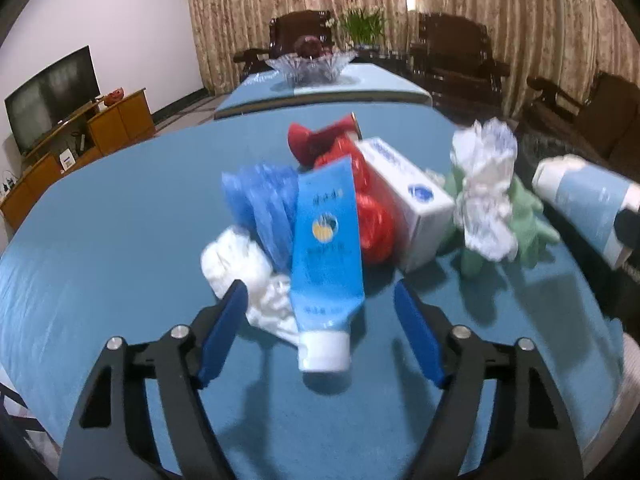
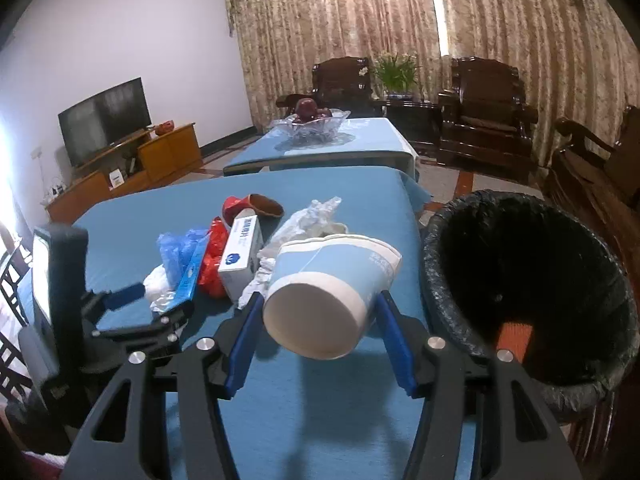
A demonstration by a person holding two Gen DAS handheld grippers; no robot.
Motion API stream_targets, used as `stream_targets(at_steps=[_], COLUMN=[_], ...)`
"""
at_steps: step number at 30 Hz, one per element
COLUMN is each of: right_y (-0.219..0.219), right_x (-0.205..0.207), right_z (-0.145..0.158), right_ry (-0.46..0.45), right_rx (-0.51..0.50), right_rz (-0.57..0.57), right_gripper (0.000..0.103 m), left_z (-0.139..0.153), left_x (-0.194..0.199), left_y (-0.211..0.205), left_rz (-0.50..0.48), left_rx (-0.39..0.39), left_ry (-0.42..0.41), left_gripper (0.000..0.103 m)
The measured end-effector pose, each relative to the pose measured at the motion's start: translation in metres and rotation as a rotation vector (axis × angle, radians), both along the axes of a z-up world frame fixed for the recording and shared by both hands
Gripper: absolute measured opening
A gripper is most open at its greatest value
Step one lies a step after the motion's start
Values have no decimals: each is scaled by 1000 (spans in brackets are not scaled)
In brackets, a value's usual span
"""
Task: Collect trash
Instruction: 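Grasp the white paper cup with the right tool while the left tool grasps the blue toothpaste tube, then carry the cup and tube over the black bin and open both tools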
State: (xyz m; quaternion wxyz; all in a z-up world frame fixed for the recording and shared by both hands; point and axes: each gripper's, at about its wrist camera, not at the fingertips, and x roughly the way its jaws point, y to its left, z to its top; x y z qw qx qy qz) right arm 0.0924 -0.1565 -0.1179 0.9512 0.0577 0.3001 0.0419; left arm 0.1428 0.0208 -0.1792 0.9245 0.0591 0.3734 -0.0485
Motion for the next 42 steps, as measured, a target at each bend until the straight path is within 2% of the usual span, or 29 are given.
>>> stream_targets(at_steps=[6, 13, 15, 17, 19, 22, 27, 34, 42], right_y=[-1, -4, -3, -4, -5, -4, -6, -13, -34], right_x=[2, 3, 3, 3, 3, 5, 4, 0, -5], right_z=[-9, -13, -13, -14, -14, -14, -8, 3, 17], right_ry=[21, 33, 35, 37, 39, 37, 15, -22, -52], right_rx=[10, 1, 0, -3, -6, -9, -12, -9, -29], right_rz=[-8, -7, -6, -6, -6, -7, -9, -23, -74], right_gripper=[57, 57, 57, 57, 57, 57, 57, 57, 57], left_z=[-25, -20, -19, -19, -20, -18, -3, 26, 63], left_x=[7, 13, 14, 16, 18, 17, -1, -34, -24], left_y=[-1, 0, 0, -1, -1, 2, 4, -6, -33], left_rz=[-1, 9, 6, 1, 8, 10, -3, -78, -126], left_rx=[-28, -47, -49, -52, -53, -73, -82, -96, -133], left_ry=[98, 94, 93, 92, 98, 101, 85, 43, -29], left_gripper=[50, 48, 54, 53, 37, 36, 35, 35, 34])
